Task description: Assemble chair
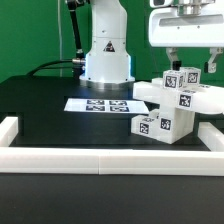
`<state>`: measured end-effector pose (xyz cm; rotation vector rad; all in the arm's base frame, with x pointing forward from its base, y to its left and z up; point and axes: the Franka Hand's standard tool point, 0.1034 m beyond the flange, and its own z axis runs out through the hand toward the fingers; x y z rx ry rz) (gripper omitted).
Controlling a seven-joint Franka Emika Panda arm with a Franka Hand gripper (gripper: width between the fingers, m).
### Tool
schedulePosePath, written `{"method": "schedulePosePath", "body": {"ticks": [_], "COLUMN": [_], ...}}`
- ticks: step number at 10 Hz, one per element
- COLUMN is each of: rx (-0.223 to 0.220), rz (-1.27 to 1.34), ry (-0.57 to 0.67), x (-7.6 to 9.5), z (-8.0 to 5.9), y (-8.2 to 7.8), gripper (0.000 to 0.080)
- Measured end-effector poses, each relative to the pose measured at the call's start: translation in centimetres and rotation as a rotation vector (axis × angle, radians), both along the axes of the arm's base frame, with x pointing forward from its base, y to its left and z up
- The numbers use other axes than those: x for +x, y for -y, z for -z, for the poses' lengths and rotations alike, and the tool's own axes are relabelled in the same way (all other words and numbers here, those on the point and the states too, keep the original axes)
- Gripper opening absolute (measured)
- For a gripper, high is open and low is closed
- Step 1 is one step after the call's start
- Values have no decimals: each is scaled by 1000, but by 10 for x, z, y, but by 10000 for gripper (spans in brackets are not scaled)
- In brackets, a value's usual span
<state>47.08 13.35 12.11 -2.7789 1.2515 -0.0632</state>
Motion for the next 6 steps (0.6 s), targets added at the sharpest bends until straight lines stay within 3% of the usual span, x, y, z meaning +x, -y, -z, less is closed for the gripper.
{"method": "schedulePosePath", "body": {"ticks": [6], "rx": [-44], "rz": [-492], "ry": [41], "x": [1], "z": [3], "y": [3], "gripper": [649]}}
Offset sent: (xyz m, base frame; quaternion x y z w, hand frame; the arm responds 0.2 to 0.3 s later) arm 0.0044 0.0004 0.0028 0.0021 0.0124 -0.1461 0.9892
